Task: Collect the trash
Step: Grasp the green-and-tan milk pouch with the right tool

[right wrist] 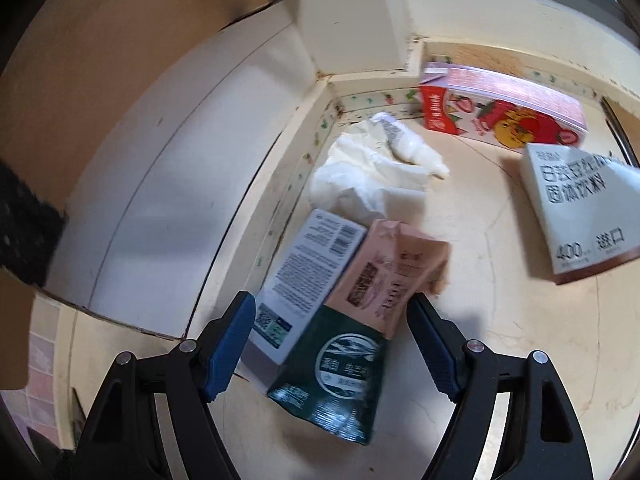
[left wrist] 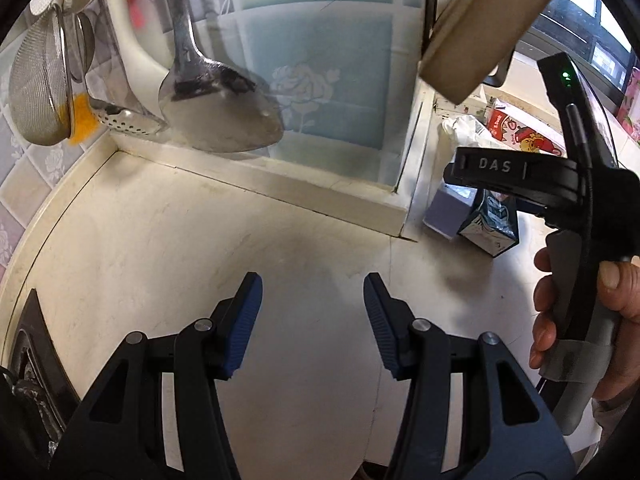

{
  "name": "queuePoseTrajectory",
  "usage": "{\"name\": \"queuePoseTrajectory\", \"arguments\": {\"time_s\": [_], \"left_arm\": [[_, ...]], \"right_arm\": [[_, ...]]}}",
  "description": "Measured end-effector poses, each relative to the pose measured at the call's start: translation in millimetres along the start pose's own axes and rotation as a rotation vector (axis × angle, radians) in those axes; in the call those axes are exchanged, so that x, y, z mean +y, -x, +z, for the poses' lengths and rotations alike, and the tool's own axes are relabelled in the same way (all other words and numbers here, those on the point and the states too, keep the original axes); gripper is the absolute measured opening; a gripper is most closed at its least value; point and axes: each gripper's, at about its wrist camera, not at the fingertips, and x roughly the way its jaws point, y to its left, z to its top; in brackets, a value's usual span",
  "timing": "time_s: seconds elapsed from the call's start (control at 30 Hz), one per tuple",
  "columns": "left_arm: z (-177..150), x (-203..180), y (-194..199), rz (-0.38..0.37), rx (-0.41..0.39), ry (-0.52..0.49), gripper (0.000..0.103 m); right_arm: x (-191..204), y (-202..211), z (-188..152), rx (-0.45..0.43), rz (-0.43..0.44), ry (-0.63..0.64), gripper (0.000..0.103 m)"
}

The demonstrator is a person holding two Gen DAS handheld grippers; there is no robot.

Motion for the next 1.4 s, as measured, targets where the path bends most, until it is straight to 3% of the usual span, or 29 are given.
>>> {"name": "queuePoseTrajectory", "arguments": {"time_s": [0.17, 0.73, 1.1, 1.17, 1.23, 1.4], "left_arm": [[0.8, 7.1, -2.2, 0.0, 0.002, 0.014, 0.05], [1.3, -13.5, -7.3, -0.073, 0.033, -0.005, 0.05], [2.4, -2.8, -7.0, -0.072, 0.035, 0.019, 0.05], [2.7, -1.4, -8.8, -0.074, 0.039, 0.02, 0.05], [3.5, -1.6, -11.1, -0.078, 0.041, 0.019, 0.05], [4.6, -9.2, -12.2, -0.096, 0.042, 0.002, 0.05]], "right_arm": [[7.7, -5.5, -5.0, -0.004, -0.016, 0.029, 0.087], [-4.0, -11.7, 2.2, 0.094, 0.034, 0.015, 0.087], [16.2, -28.5, 6.9, 0.091, -0.012, 0.098, 0.087], [15.7, -31.9, 7.2, 0.093, -0.016, 0.107, 0.086], [19.1, -33.5, 5.6, 0.107, -0.047, 0.141, 0.077], [9.5, -32.5, 1.4, 0.119, -0.058, 0.166, 0.074]]}}
